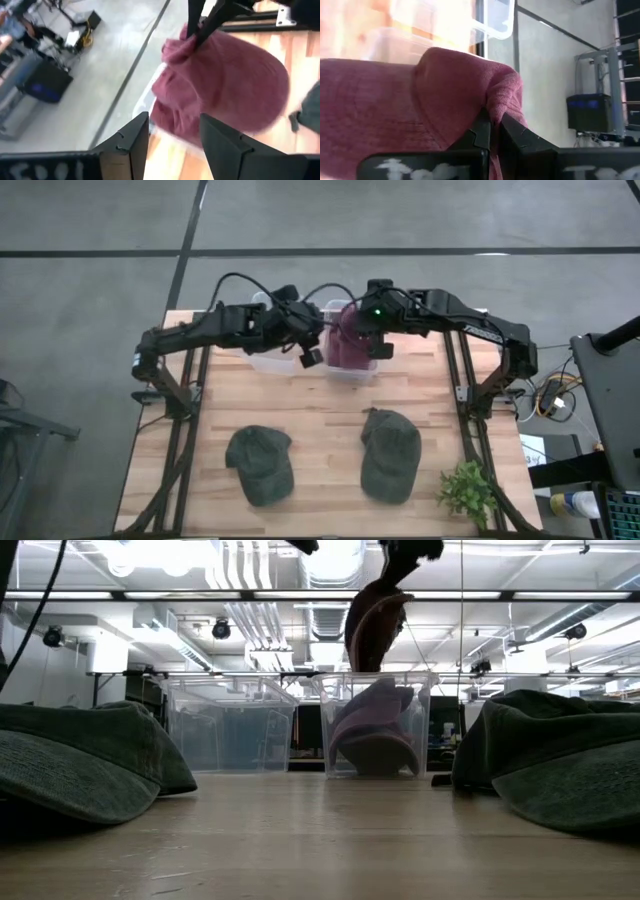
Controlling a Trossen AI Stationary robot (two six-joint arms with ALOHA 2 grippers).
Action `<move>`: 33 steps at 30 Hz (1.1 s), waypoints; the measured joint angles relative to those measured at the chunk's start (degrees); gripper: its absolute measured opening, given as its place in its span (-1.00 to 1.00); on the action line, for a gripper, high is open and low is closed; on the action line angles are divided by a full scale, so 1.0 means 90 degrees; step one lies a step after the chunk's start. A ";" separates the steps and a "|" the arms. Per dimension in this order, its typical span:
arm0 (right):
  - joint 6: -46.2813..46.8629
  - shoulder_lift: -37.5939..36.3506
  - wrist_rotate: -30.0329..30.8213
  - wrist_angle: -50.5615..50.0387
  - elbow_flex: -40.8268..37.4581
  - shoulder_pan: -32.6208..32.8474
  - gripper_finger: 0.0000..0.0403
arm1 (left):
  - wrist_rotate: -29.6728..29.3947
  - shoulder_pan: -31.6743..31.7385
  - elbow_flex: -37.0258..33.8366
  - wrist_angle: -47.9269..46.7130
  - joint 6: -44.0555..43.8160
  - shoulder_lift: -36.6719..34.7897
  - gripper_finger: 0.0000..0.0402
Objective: Pick & Place hat
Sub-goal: Put the red cap into the right transparent bin
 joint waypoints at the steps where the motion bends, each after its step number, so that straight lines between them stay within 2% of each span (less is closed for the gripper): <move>1: -0.0102 0.0000 -0.0002 0.0179 -0.0108 -0.0062 -0.96 | 0.0001 0.0000 0.0000 -0.0200 -0.0182 -0.0072 -0.17; 12: -0.0938 -0.0041 -0.0615 0.1852 -0.1389 -0.1002 -0.96 | 0.0007 -0.0048 -0.0159 -0.1972 -0.1928 -0.0741 -0.17; 17: -0.0966 -0.0046 -0.1499 0.2315 -0.2059 -0.1392 -0.96 | 0.0012 -0.0134 -0.0697 -0.1972 -0.2322 -0.1089 -0.17; 22: -0.1164 -0.0049 -0.1600 0.2677 -0.2613 -0.1482 -0.96 | 0.0010 -0.0143 -0.1349 -0.1857 -0.2703 -0.1371 -0.17; 26: -0.1236 -0.0058 -0.1939 0.2664 -0.2939 -0.1607 -0.96 | 0.0015 -0.0143 -0.1850 -0.1671 -0.2889 -0.1541 -0.17; 33: -0.1205 -0.0058 -0.1980 0.2687 -0.3353 -0.1897 -0.96 | 0.0022 -0.0146 -0.2550 -0.1223 -0.2975 -0.1734 -0.17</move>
